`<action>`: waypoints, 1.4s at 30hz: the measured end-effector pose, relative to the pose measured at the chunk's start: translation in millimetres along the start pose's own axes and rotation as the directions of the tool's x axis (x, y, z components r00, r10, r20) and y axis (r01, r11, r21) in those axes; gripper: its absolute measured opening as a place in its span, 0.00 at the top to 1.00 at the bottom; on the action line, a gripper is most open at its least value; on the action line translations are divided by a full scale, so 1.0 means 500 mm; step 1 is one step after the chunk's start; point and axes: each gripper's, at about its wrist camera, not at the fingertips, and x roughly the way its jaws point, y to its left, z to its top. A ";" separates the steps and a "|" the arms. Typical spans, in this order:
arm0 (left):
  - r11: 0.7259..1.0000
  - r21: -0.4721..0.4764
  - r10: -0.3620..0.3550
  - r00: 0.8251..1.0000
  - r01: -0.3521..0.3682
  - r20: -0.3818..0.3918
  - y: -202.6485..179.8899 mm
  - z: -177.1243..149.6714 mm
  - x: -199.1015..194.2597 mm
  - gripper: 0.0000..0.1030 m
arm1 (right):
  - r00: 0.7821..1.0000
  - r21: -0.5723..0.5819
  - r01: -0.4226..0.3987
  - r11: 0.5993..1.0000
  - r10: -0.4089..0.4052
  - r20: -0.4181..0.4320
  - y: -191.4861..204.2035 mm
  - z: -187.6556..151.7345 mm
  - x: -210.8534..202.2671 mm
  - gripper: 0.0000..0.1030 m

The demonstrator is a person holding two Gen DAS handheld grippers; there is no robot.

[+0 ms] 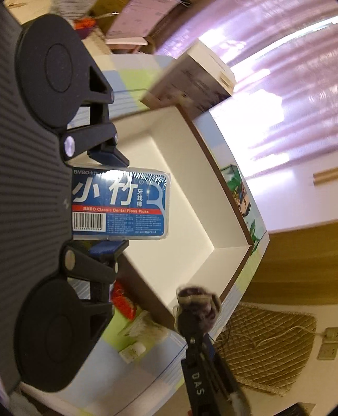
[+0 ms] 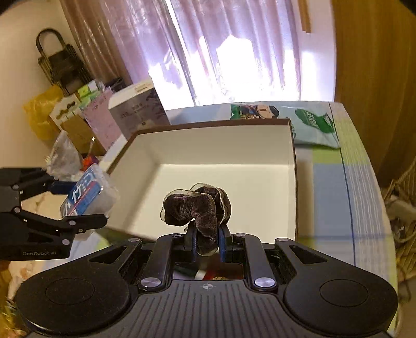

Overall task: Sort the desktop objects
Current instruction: 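Carry both items over the box and open both tools to drop them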

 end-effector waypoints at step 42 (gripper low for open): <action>0.986 -0.090 -0.164 0.906 0.139 -0.390 0.063 0.022 0.348 0.30 | 0.849 -0.097 0.071 0.993 -0.111 -0.516 -0.100 0.061 0.330 0.27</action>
